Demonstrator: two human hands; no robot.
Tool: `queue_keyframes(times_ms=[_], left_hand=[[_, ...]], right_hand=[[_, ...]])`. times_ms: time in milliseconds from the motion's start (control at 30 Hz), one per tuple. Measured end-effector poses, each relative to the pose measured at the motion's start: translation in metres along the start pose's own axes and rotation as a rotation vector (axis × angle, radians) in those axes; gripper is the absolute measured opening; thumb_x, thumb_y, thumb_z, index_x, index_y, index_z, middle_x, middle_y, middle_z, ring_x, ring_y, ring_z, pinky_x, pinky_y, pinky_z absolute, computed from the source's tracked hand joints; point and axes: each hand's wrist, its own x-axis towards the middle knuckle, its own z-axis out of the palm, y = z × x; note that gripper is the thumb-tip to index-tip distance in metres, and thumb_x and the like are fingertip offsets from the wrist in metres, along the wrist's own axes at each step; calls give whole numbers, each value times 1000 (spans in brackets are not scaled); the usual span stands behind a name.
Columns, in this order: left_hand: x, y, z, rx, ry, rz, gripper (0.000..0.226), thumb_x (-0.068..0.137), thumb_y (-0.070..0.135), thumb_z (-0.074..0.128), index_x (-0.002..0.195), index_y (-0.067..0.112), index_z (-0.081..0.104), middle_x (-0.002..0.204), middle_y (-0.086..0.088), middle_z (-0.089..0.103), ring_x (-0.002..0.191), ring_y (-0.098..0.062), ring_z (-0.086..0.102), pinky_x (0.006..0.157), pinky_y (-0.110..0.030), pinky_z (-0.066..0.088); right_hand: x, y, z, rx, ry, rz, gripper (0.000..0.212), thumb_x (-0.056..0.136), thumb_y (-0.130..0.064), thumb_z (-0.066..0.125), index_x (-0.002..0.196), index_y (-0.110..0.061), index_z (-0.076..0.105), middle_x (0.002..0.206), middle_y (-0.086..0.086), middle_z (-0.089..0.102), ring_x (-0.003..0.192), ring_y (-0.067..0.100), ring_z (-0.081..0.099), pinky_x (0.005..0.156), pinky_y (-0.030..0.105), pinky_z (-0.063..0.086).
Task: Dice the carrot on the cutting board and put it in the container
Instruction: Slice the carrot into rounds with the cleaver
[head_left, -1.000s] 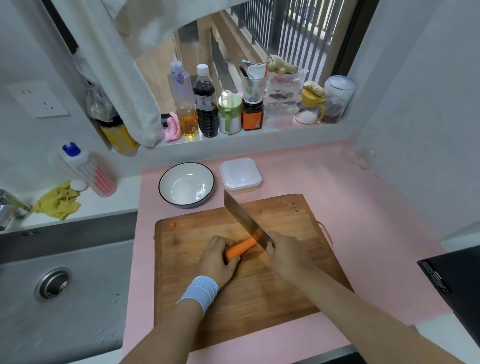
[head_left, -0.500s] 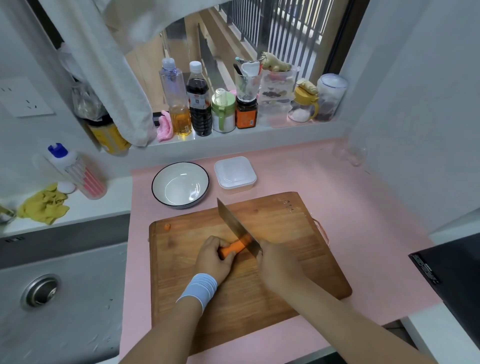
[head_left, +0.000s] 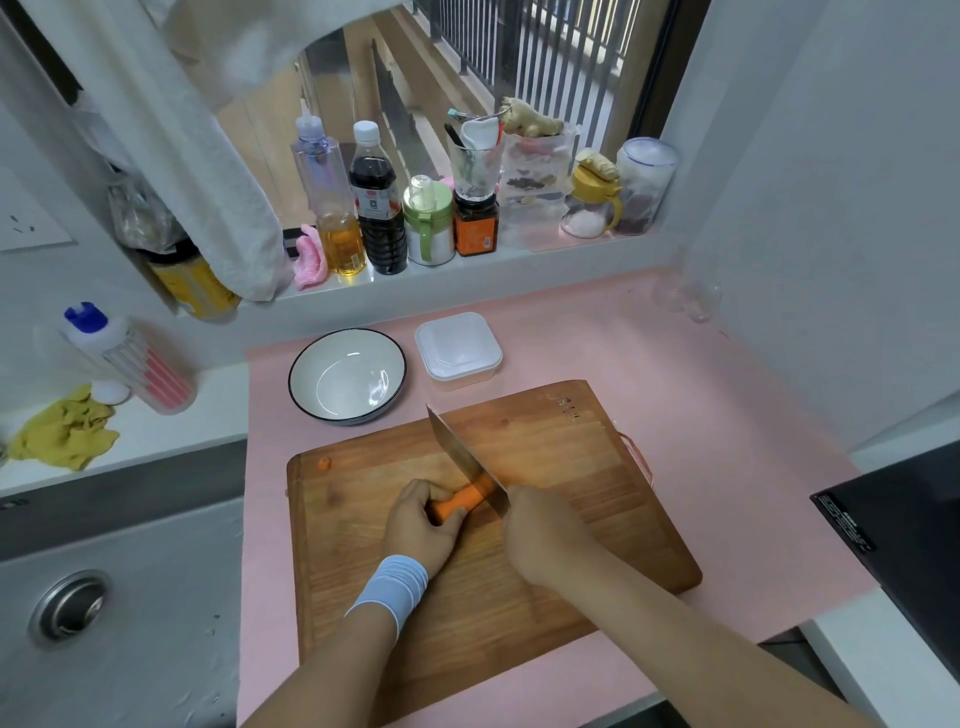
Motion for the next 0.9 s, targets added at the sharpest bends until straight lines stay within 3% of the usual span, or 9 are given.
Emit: queue_keyframes(times_ms=[267, 433, 633, 900], left_hand=[[1, 0, -1, -12, -6, -26, 24, 73, 19, 82, 78, 22, 59, 82, 13, 58, 75, -1, 54, 64, -6, 38], [2, -2, 1, -14, 6, -15, 25, 73, 20, 82, 77, 24, 57, 83, 12, 59, 76, 0, 55, 65, -6, 38], [-1, -1, 2, -12, 14, -4, 28, 74, 19, 81, 74, 30, 55, 83, 12, 58, 76, -2, 55, 64, -7, 38], [-3, -4, -1, 52, -8, 78, 23, 75, 22, 77, 84, 29, 57, 91, 17, 54, 86, 1, 52, 72, -8, 37]], right_hand=[[13, 1, 8, 4, -17, 11, 19, 100, -11, 43, 108, -14, 60, 105, 8, 65, 96, 25, 64, 80, 33, 52], [18, 4, 19, 15, -1, 16, 16, 101, -12, 42, 95, -19, 55, 103, 7, 66, 96, 25, 64, 78, 31, 49], [22, 12, 24, 87, 15, 34, 20, 103, -17, 42, 102, -16, 61, 100, 5, 64, 95, 23, 64, 73, 28, 41], [20, 12, 24, 81, 10, 32, 20, 103, -15, 42, 108, -16, 61, 104, 5, 64, 98, 24, 64, 77, 29, 46]])
